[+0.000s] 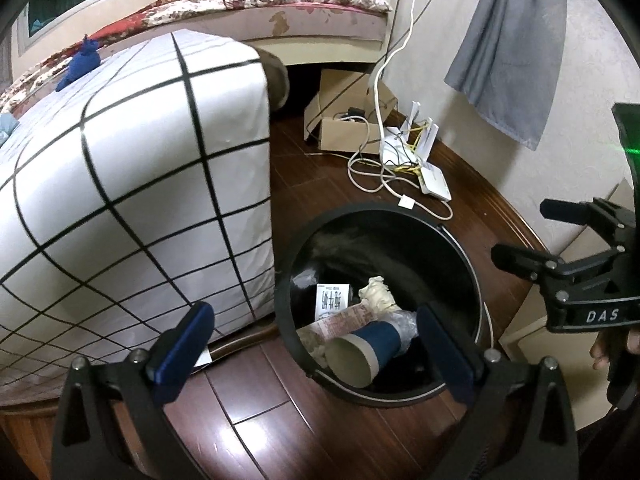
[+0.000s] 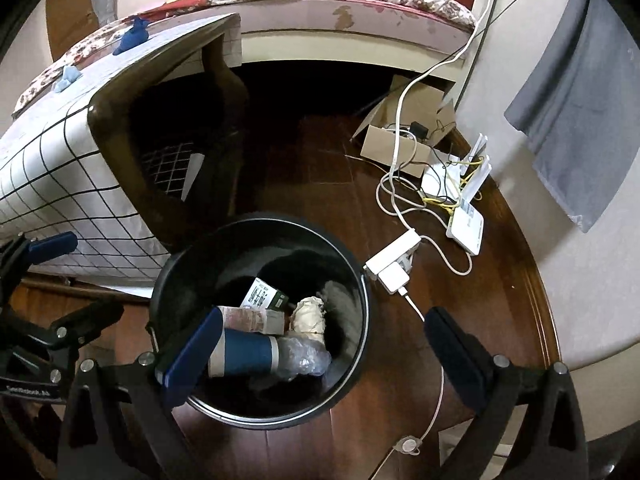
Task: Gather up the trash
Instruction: 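Open both tools to drop the tissue and cup into the bin, then move both open tools from the bin back over the grid table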
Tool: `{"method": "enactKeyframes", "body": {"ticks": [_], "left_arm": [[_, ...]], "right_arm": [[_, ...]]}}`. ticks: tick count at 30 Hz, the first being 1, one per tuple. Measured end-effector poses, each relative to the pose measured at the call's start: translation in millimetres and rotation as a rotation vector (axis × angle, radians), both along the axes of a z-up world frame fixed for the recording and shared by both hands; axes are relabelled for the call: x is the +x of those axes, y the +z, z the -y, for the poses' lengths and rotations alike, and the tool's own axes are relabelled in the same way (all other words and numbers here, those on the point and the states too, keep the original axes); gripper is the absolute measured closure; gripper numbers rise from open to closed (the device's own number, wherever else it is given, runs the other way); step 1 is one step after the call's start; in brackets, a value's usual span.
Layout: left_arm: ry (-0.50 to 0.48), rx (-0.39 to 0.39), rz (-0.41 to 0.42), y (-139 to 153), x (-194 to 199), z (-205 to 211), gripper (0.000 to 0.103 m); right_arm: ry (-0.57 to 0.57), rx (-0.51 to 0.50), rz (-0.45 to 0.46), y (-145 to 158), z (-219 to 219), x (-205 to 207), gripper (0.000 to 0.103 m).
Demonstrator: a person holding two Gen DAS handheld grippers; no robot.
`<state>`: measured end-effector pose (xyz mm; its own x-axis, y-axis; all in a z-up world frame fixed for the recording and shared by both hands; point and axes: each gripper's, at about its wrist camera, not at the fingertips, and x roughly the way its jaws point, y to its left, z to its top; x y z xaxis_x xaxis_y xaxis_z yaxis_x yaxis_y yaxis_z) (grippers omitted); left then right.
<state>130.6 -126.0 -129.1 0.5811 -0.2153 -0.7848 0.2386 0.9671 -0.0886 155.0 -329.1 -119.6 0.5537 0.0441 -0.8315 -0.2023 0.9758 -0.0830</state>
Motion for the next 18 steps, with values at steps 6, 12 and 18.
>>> {"method": "enactKeyframes", "body": {"ticks": [6,12,18], "left_arm": [[0.024,0.006,0.019,7,-4,-7,0.001],[0.036,0.015,0.029,12,-10,-11,0.001],[0.062,0.021,0.035,20,-16,-20,0.001]], "right_arm": [[0.023,0.001,0.031,14,-8,-9,0.001],[0.061,-0.015,0.066,26,-21,-17,0.001],[0.083,-0.018,0.087,34,-27,-23,0.001]]}}
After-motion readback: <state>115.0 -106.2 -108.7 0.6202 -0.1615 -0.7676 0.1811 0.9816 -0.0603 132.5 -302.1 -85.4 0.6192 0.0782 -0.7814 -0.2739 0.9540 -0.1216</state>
